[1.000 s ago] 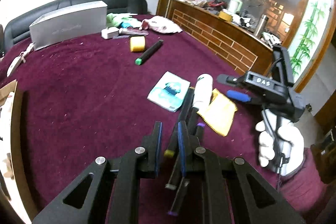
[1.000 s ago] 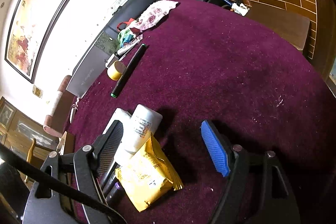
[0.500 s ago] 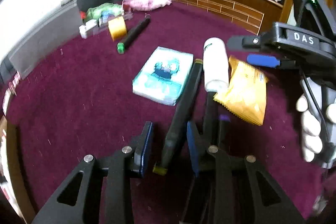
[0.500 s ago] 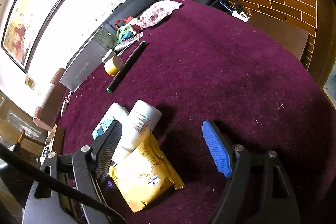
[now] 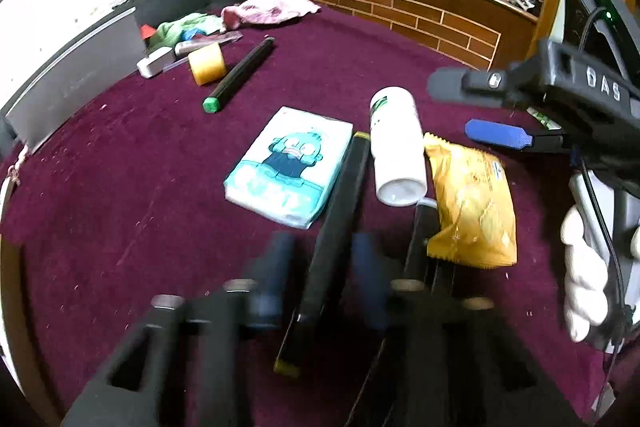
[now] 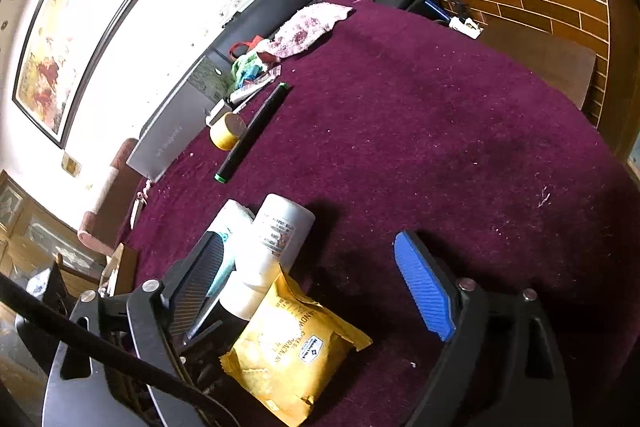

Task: Organize objects

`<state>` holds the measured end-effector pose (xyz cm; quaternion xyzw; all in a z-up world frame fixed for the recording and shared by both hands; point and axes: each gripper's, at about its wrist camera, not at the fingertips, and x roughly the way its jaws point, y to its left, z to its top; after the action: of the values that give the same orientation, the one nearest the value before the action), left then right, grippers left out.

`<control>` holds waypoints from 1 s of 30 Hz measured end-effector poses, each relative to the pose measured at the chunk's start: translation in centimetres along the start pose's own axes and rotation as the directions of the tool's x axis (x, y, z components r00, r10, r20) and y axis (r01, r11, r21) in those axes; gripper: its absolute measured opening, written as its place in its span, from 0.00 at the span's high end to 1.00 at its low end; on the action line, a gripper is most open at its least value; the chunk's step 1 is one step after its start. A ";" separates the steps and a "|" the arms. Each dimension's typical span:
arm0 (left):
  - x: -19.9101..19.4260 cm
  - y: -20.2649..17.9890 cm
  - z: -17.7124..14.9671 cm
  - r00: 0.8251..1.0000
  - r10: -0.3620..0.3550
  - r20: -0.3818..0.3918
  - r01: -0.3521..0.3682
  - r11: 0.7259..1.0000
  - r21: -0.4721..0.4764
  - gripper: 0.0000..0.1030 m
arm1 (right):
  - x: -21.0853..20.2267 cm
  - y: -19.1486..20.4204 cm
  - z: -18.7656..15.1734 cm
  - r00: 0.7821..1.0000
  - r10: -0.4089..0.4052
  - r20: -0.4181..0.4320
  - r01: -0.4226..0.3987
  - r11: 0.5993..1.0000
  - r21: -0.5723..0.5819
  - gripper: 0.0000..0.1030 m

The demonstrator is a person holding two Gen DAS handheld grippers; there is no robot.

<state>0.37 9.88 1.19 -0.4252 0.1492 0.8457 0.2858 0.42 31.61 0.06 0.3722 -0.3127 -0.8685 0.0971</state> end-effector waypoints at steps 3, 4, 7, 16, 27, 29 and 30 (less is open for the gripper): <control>-1.1 1.2 -1.2 0.998 -0.062 -0.001 0.062 0.995 -0.080 0.89 | -0.2 -0.5 0.0 0.998 0.068 0.012 -0.069 0.997 0.030 0.07; -1.6 1.8 -1.7 0.997 -0.076 0.002 0.076 0.991 -0.112 0.89 | 0.2 -0.2 0.2 0.996 0.083 -0.028 -0.083 0.997 0.006 0.01; -3.6 3.6 -3.6 0.995 -0.087 0.045 0.094 0.975 -0.199 0.89 | 0.9 1.0 -0.1 0.997 0.034 -0.070 -0.039 0.997 -0.070 0.00; -8.6 7.9 -8.3 0.995 -0.011 0.103 0.046 0.939 -0.340 0.89 | 1.4 3.1 -0.2 0.976 -0.191 -0.103 0.169 0.968 -0.188 0.06; -6.9 7.8 -9.1 0.998 0.069 -0.007 -0.068 0.950 -0.304 0.85 | 2.9 11.7 -0.2 0.968 -0.126 -0.219 0.064 0.961 -0.267 0.06; -6.8 7.6 -9.0 0.998 0.070 -0.008 -0.069 0.952 -0.297 0.81 | 5.4 12.5 -0.7 0.946 -0.118 -0.300 0.053 0.975 -0.217 0.06; -6.8 7.7 -9.0 0.998 0.068 -0.007 -0.067 0.952 -0.299 0.81 | 6.5 12.7 -0.8 0.939 -0.122 -0.322 0.061 0.979 -0.192 0.06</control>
<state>4.63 -3.07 1.34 -0.4568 0.0334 0.8686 0.1892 -4.41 18.68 3.63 0.5173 -0.1945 -0.8214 0.1410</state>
